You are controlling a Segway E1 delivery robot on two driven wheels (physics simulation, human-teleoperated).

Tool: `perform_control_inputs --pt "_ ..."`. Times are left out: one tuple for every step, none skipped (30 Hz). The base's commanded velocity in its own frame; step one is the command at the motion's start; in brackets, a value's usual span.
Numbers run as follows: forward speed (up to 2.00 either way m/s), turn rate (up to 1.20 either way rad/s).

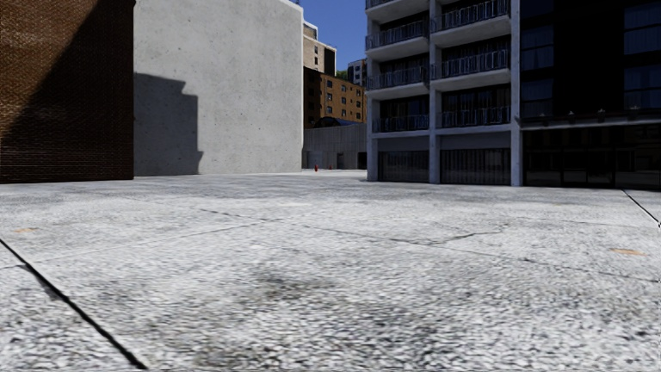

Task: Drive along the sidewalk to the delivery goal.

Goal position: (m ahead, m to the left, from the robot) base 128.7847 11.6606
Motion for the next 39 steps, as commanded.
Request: perform_control_inputs --pt "2.0 0.0" --pt "2.0 0.0" --pt "2.0 0.0" --pt "2.0 0.0" --pt "2.0 0.0" --pt "2.0 0.0" --pt "2.0 0.0" --pt "2.0 0.0" --pt "2.0 0.0" --pt "2.0 0.0" --pt "2.0 0.0" --pt "2.0 0.0" --pt "2.0 0.0" --pt "2.0 0.0" --pt "2.0 0.0" --pt "2.0 0.0" --pt "2.0 0.0" --pt "2.0 0.0" --pt "2.0 0.0" --pt "2.0 0.0" --pt "2.0 0.0" --pt "2.0 0.0" --pt "2.0 0.0" --pt "2.0 0.0" --pt "2.0 0.0" --pt "2.0 0.0" --pt "2.0 0.0" --pt "2.0 0.0" --pt "2.0 0.0" --pt "2.0 0.0" --pt "2.0 0.0" --pt "2.0 0.0" --pt "2.0 0.0" --pt "2.0 0.0" --pt "2.0 0.0" --pt "2.0 0.0" --pt "2.0 0.0" --pt "2.0 0.0" --pt "2.0 0.0"
